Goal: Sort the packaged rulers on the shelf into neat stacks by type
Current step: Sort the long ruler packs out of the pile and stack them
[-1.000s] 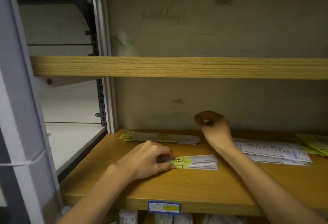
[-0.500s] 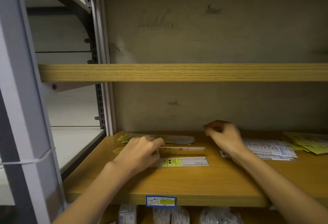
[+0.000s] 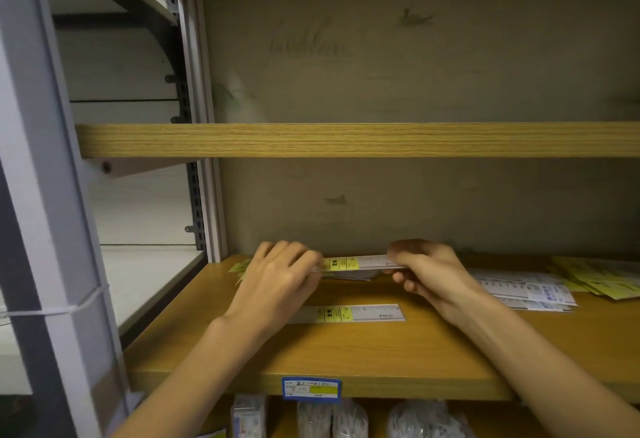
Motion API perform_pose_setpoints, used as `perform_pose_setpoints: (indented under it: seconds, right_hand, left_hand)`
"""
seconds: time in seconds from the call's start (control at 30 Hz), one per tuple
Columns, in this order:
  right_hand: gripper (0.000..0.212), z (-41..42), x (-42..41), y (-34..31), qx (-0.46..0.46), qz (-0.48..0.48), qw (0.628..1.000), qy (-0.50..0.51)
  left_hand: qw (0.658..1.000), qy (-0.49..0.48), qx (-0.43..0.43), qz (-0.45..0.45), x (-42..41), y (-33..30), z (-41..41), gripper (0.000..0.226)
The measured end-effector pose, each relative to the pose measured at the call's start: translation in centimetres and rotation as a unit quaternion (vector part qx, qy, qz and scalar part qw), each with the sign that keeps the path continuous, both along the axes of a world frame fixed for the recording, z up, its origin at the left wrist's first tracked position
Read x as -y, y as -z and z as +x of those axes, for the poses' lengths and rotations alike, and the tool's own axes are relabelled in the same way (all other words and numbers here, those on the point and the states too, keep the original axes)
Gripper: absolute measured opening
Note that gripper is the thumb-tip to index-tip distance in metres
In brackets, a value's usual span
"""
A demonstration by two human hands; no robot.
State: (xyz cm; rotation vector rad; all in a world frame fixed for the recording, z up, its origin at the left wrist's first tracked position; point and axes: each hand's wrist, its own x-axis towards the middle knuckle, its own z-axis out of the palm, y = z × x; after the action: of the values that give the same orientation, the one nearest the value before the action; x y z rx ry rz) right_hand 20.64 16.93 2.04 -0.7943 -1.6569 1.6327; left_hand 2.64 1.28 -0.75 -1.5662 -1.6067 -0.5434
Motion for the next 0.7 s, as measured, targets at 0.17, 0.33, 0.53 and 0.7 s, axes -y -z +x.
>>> perform_pose_setpoints:
  seconds: [0.17, 0.33, 0.53, 0.7]
  right_hand:
    - [0.025, 0.3, -0.8, 0.5, 0.03, 0.046, 0.997, 0.056]
    - [0.027, 0.1, -0.9, 0.6, 0.032, 0.045, 0.997, 0.058]
    - [0.026, 0.0, -0.8, 0.5, 0.026, 0.052, 0.997, 0.051]
    - [0.026, 0.0, -1.2, 0.5, 0.017, 0.052, 0.997, 0.056]
  left_hand:
    - [0.99, 0.063, 0.053, -0.115, 0.3, 0.3, 0.1, 0.026]
    - [0.951, 0.015, 0.151, -0.271, -0.5, 1.0, 0.5, 0.048]
    - [0.93, 0.022, 0.201, -0.307, -1.1, 1.0, 0.8, 0.039]
    - [0.934, 0.003, 0.161, -0.319, -1.1, 1.1, 1.0, 0.031]
